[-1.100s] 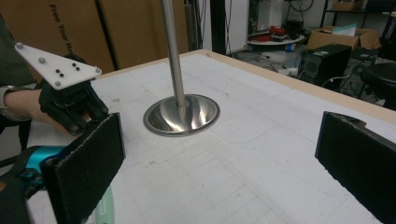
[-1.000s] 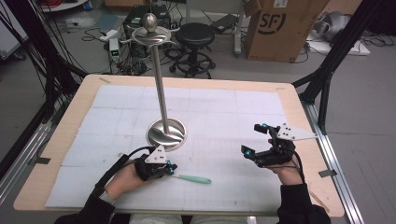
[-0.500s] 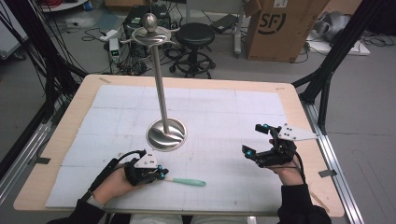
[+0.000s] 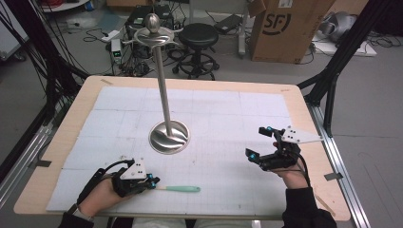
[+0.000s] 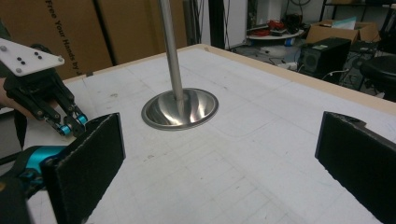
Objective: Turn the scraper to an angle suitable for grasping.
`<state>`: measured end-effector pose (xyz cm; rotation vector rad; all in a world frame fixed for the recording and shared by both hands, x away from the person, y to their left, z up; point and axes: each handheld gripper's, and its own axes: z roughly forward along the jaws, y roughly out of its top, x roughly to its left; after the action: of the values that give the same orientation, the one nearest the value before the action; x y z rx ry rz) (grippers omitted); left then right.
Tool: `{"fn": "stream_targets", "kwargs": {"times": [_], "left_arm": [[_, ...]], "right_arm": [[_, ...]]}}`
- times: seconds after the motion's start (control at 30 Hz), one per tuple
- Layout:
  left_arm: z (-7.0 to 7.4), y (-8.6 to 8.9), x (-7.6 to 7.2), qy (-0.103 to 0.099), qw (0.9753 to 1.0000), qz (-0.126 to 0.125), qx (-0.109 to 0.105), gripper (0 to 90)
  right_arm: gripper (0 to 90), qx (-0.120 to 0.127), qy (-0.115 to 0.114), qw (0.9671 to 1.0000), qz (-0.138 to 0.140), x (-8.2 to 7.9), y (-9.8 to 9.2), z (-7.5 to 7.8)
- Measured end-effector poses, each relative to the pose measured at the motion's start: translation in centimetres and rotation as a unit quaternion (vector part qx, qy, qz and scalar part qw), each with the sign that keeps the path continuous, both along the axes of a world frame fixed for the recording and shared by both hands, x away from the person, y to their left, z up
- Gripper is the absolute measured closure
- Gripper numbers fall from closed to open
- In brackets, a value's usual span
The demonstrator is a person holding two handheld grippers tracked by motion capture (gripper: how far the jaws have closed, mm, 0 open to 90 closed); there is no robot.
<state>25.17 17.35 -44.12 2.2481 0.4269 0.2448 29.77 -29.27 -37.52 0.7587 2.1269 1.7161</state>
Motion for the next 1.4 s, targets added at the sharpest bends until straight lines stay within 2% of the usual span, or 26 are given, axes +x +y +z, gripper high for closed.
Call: {"fn": "stream_targets", "kwargs": {"times": [0.03, 0.07, 0.13, 0.27, 0.33, 0.4, 0.53, 0.67, 0.7, 0.73, 0.83, 0.97, 1.17, 1.2, 1.33, 1.4], "left_arm": [[0.2, -0.1, 0.0, 0.001, 0.9999, 0.007, -0.015, 90.0], [0.7, -0.4, -0.1, 0.0, 0.9993, 0.003, -0.038, 90.0], [0.8, -0.8, -0.3, -0.005, 0.9991, -0.004, -0.042, 90.0], [0.7, -3.1, -1.2, -0.009, 0.999, -0.038, -0.021, 90.0], [0.7, -4.5, -1.4, -0.011, 0.9981, -0.056, -0.02, 90.0], [0.8, -6.2, -1.3, -0.01, 0.9979, -0.063, -0.012, 90.0], [0.6, -9.2, -1.6, -0.003, 0.9958, -0.092, -0.004, 90.0], [-0.1, -11.4, -1.8, 0.004, 0.9939, -0.109, 0.018, 90.0], [-0.1, -11.6, -1.8, 0.006, 0.994, -0.109, 0.011, 90.0], [-0.1, -11.8, -1.6, 0.016, 0.9939, -0.109, 0.01, 90.0], [-0.2, -12.4, -1.3, 0.023, 0.994, -0.107, 0.008, 90.0], [-0.2, -12.9, -1.2, 0.017, 0.9938, -0.109, 0.012, 90.0], [-0.3, -12.9, -1.2, 0.01, 0.9936, -0.112, 0.01, 90.0], [-0.3, -12.8, -1.2, 0.006, 0.9938, -0.11, 0.012, 90.0], [-0.3, -12.5, -0.8, 0.014, 0.9956, -0.092, 0.006, 90.0], [-0.3, -12.4, -0.7, 0.015, 0.9958, -0.09, 0.004, 90.0]], "right_arm": [[0.2, -0.001, 0.0, 1.0, 0.0, 0.1, 0.0, 0.0], [0.3, -0.001, 0.002, 1.0, 0.0, 0.0, 0.0, 0.0], [0.3, -0.001, 0.001, 1.0, 0.002, 0.0, 0.1, 0.0], [0.2, -0.004, 0.0, 1.0, 0.001, 0.1, 0.1, -0.1], [0.2, -0.002, 0.002, 1.0, 0.001, 0.0, 0.1, 0.0], [0.3, -0.001, -0.001, 1.0, 0.001, 0.0, 0.0, 0.0], [0.2, 0.0, -0.001, 1.0, -0.001, 0.0, -0.1, 0.0], [0.2, -0.001, 0.001, 1.0, -0.001, 0.0, -0.1, -0.1], [0.2, -0.002, 0.004, 1.0, 0.0, 0.0, 0.0, -0.1], [0.2, -0.002, 0.004, 1.0, 0.0, 0.0, 0.0, -0.1], [0.2, -0.002, 0.005, 1.0, 0.001, 0.0, 0.0, -0.1], [0.3, -0.002, 0.005, 1.0, 0.0, 0.1, 0.0, -0.1], [0.3, -0.003, 0.002, 1.0, 0.001, 0.1, 0.0, -0.2], [0.2, 0.0, 0.005, 1.0, 0.002, 0.0, 0.0, -0.1], [0.2, -0.001, 0.008, 0.9999, 0.007, 0.0, 0.2, -0.2], [0.2, -0.002, 0.007, 1.0, 0.006, 0.1, 0.2, -0.2]]}}
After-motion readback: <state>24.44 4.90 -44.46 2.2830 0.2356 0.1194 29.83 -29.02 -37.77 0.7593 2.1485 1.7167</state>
